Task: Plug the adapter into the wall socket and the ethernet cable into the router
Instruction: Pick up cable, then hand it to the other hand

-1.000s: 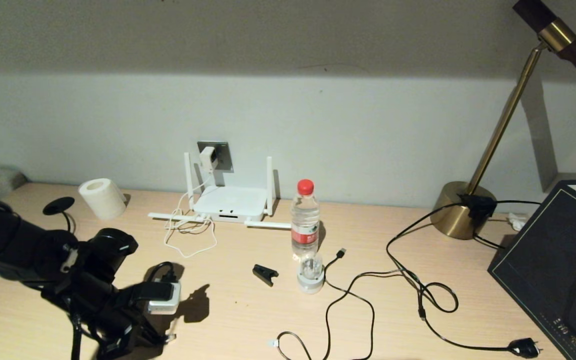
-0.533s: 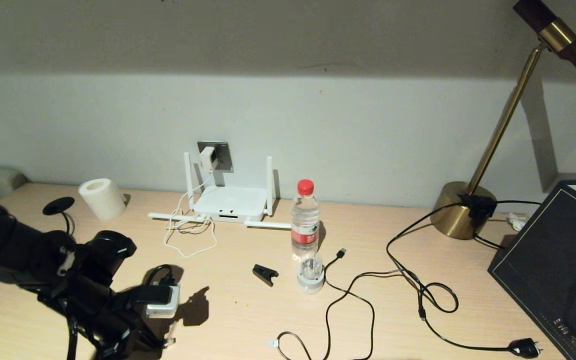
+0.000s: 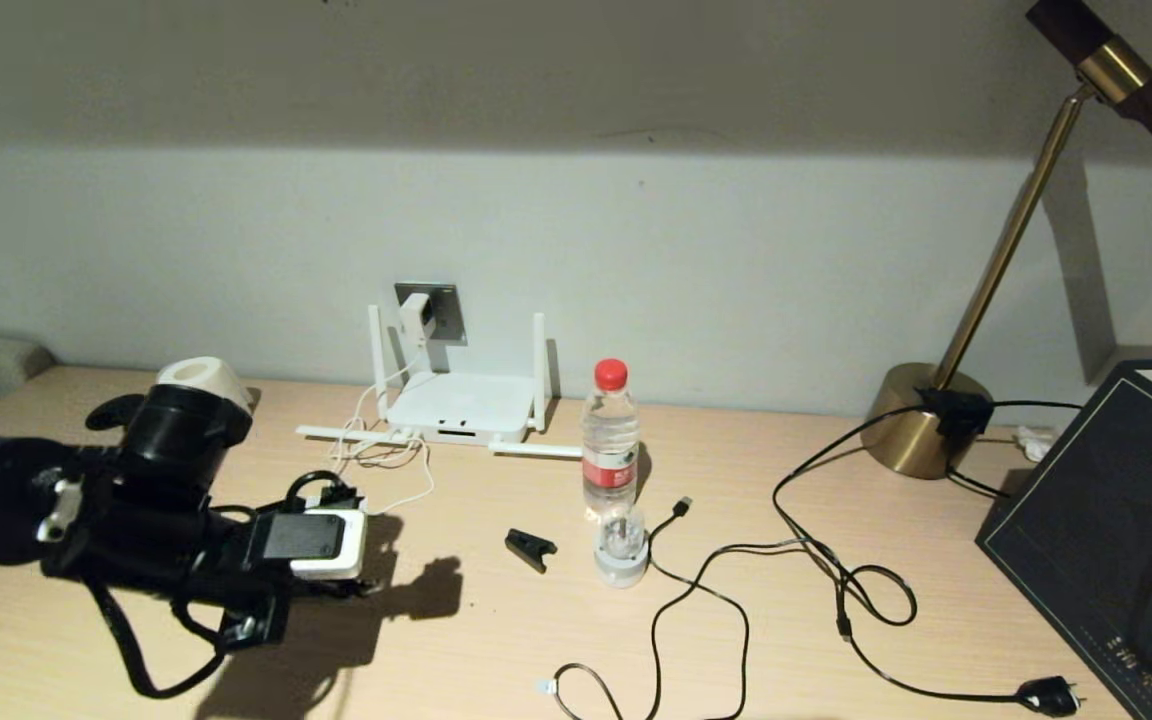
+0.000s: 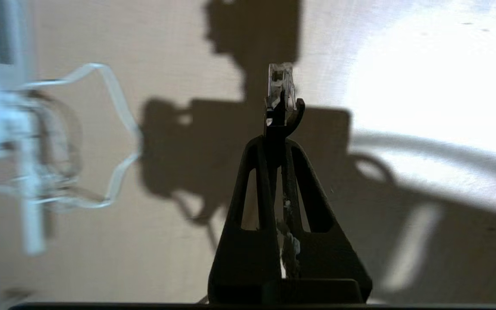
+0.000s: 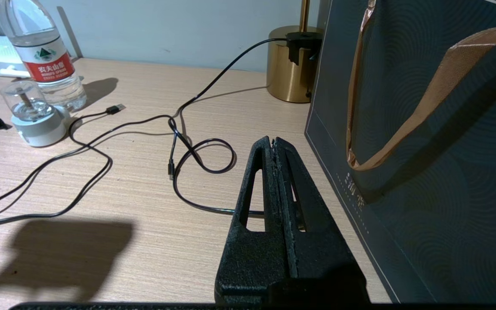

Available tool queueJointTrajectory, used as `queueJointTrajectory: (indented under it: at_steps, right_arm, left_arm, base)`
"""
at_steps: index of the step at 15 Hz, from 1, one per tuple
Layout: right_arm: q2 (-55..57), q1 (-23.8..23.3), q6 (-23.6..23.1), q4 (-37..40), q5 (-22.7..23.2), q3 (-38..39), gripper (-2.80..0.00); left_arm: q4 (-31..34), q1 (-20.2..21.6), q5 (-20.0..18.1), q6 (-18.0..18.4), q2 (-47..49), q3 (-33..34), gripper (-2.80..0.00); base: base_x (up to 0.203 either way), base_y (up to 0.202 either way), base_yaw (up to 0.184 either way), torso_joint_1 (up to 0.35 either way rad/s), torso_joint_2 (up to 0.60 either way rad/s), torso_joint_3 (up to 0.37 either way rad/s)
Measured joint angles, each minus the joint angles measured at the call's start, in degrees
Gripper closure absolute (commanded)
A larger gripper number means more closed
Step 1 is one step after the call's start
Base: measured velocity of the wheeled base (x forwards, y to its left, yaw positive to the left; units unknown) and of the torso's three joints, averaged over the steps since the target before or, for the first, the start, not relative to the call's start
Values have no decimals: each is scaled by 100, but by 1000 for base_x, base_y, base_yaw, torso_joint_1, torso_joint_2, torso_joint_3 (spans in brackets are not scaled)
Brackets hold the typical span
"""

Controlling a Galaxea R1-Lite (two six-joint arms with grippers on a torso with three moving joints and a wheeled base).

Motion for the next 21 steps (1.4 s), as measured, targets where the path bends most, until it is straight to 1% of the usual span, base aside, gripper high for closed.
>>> queueJointTrajectory:
  at_steps: [3, 5, 7, 8, 10, 13, 15, 17, 18, 19, 20, 21]
  right_arm:
    - [0, 0, 2, 0, 2, 0, 0]
    - [0, 0, -70, 4, 21, 0, 0]
    - [0, 0, -159, 9, 49, 0, 0]
    - [0, 0, -233, 19, 49, 0, 0]
    - [0, 0, -198, 7, 36, 0, 0]
    - [0, 0, -123, 5, 24, 0, 0]
    - [0, 0, -146, 5, 19, 0, 0]
    - [0, 0, -95, 6, -13, -51, 0]
    - [7, -2, 40, 18, -30, -355, 0]
    - [43, 0, 219, 139, -3, -822, 0]
    - [160, 1, 455, 351, 92, -1514, 0]
    - [383, 17, 752, 655, 287, -2234, 0]
  left_arm:
    - [-10, -170, 335, 53, -442, -106, 0]
    - [-22, -269, 375, 143, -685, -162, 0]
    - [-11, -354, 372, -2, -847, -153, 0]
    - [-34, -400, 367, -125, -905, -138, 0]
    - [-96, -555, 357, -412, -959, -140, 0]
    - [-182, -868, 358, -518, -977, -175, 0]
    - [-288, -1088, 367, -690, -982, -129, 0]
    - [-298, -1166, 366, -744, -1053, -20, 0]
    - [-305, -1176, 366, -802, -1145, 108, 0]
    - [-307, -1187, 358, -863, -1244, 291, 0]
    - [-399, -1187, 352, -903, -1330, 463, 0]
    - [-536, -1198, 350, -918, -1372, 542, 0]
  base:
    - [0, 0, 0, 0, 0, 0]
    - [0, 0, 0, 0, 0, 0]
    - [0, 0, 0, 0, 0, 0]
    - [0, 0, 0, 0, 0, 0]
    - [0, 0, 0, 0, 0, 0]
    - [0, 0, 0, 0, 0, 0]
    - [0, 0, 0, 0, 0, 0]
    - [0, 0, 0, 0, 0, 0]
    - [0, 0, 0, 0, 0, 0]
    - [0, 0, 0, 0, 0, 0]
    - [0, 0, 0, 0, 0, 0]
    - [0, 0, 0, 0, 0, 0]
